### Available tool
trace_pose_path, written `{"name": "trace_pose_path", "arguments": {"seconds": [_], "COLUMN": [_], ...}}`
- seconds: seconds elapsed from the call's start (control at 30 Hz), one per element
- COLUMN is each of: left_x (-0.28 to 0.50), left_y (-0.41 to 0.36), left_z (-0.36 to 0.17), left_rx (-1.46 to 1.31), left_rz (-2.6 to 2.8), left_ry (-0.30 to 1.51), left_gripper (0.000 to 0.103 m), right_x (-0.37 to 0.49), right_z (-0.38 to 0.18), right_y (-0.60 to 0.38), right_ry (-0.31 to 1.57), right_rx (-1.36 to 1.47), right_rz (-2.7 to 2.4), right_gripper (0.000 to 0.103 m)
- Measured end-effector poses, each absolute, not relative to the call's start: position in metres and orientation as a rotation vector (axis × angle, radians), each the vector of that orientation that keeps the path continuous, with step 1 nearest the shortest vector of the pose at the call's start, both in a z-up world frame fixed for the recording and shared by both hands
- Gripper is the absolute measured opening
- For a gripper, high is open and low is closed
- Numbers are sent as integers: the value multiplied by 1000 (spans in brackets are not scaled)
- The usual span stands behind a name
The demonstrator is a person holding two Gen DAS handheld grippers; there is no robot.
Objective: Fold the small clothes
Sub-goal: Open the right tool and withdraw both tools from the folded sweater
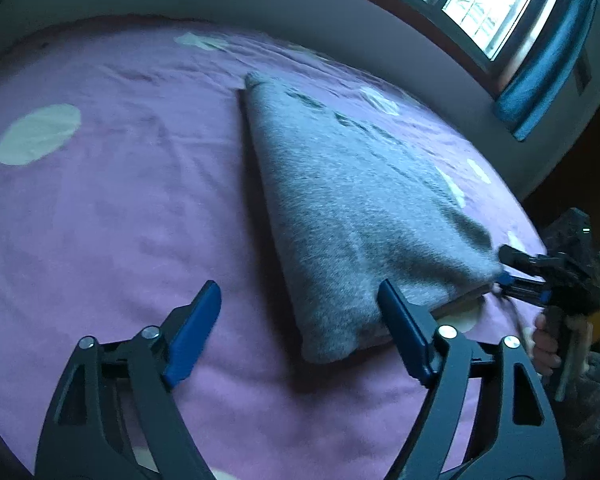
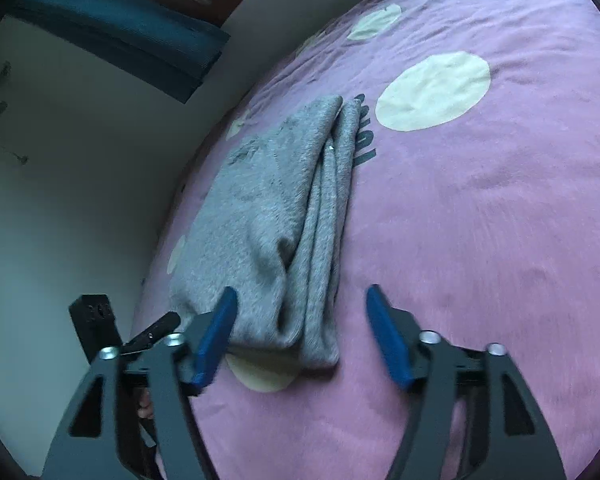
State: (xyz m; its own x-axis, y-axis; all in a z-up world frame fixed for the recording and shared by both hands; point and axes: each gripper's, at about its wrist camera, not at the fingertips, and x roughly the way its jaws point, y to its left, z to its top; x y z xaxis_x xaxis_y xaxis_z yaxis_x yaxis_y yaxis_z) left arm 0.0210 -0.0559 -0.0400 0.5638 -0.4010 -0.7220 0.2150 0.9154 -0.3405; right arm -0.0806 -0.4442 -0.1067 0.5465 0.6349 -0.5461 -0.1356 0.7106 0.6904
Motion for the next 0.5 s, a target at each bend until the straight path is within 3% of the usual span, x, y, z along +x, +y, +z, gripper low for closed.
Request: {"name": "trace_pose_path", "arguments": {"seconds": [0.5], "left_x": [-13], "left_y": [-55], "left_z": [-21], "left_rx": [-102], "left_rz": [-171], "left_ry": [815], "left_gripper": [93], "right_x": [-112], "right_z": [-90], "right_y": [-418], "right_ry": [824], "right_rx": [381], "right_rz": [241], "right_gripper": [76]}}
